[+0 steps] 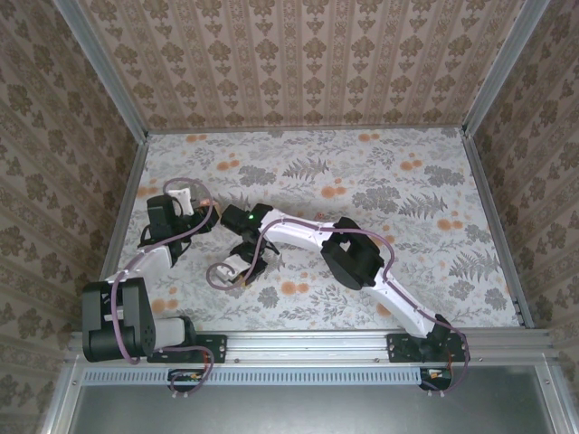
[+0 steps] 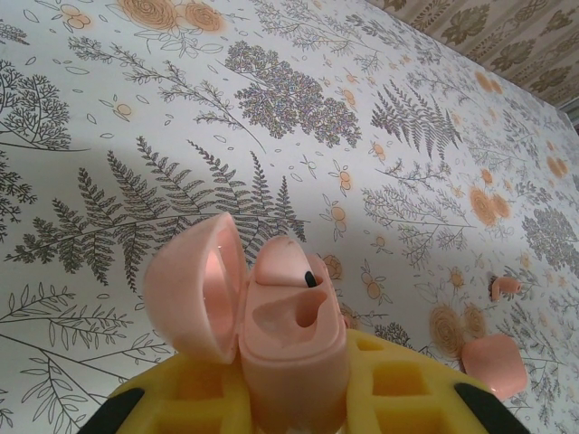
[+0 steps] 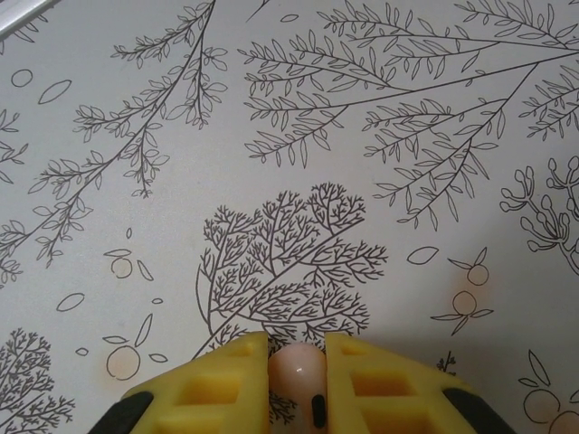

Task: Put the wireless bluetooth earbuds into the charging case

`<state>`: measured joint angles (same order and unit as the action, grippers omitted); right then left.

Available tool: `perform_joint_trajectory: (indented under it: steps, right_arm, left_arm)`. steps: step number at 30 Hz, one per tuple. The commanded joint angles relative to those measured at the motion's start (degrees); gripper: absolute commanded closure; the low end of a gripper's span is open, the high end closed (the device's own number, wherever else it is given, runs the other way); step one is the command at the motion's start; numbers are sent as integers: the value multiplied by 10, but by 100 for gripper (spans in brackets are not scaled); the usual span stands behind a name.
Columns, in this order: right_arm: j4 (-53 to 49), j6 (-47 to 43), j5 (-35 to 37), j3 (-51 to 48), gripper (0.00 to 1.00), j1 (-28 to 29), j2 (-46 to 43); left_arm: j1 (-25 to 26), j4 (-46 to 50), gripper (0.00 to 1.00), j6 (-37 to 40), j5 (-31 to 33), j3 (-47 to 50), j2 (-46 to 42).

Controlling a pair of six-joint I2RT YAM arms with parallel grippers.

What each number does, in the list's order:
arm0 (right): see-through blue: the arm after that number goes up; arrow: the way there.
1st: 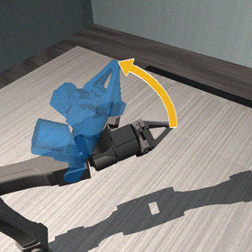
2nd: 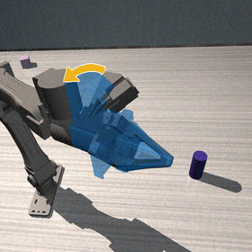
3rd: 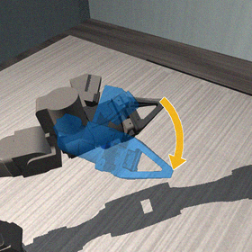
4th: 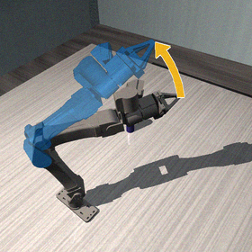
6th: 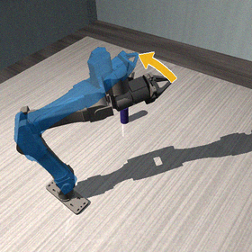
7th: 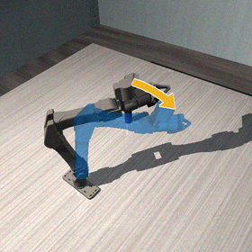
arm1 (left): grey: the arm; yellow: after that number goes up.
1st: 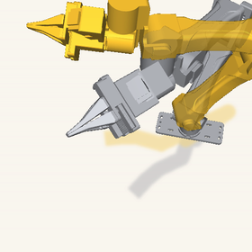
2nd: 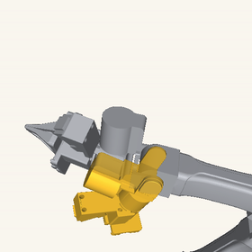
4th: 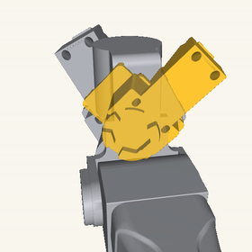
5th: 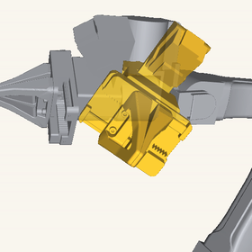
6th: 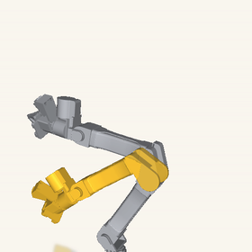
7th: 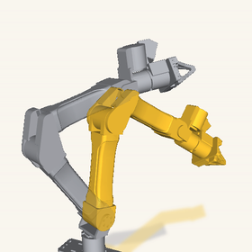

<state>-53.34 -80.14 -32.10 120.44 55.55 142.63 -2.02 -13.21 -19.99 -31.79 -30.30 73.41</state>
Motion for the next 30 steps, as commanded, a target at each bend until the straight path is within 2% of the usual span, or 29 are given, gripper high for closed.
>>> perform_joint_trajectory:
  steps: [1, 4, 8, 18, 23, 30]
  right_arm:
    - [5, 22, 15, -17, 83, -1, -12]
    - [38, 48, 19, -67, 83, -4, -46]
    - [123, 110, 37, -183, 83, -10, -118]
    - [338, 390, 113, -500, 83, -39, -326]
    - [402, 531, 164, -609, 83, -53, -404]
    - [439, 702, 268, -710, 82, -61, -488]
  left_arm:
    - [-6, -9, 87, -11, -16, -14, 2]
    - [-6, -8, 87, -14, -17, -15, 0]
    - [-1, -1, 88, -17, -18, -17, -4]
    - [60, 23, 87, 4, 12, -33, -14]
    - [92, 26, 88, 8, 26, -42, -10]
    - [123, 17, 87, 7, 37, -48, -5]
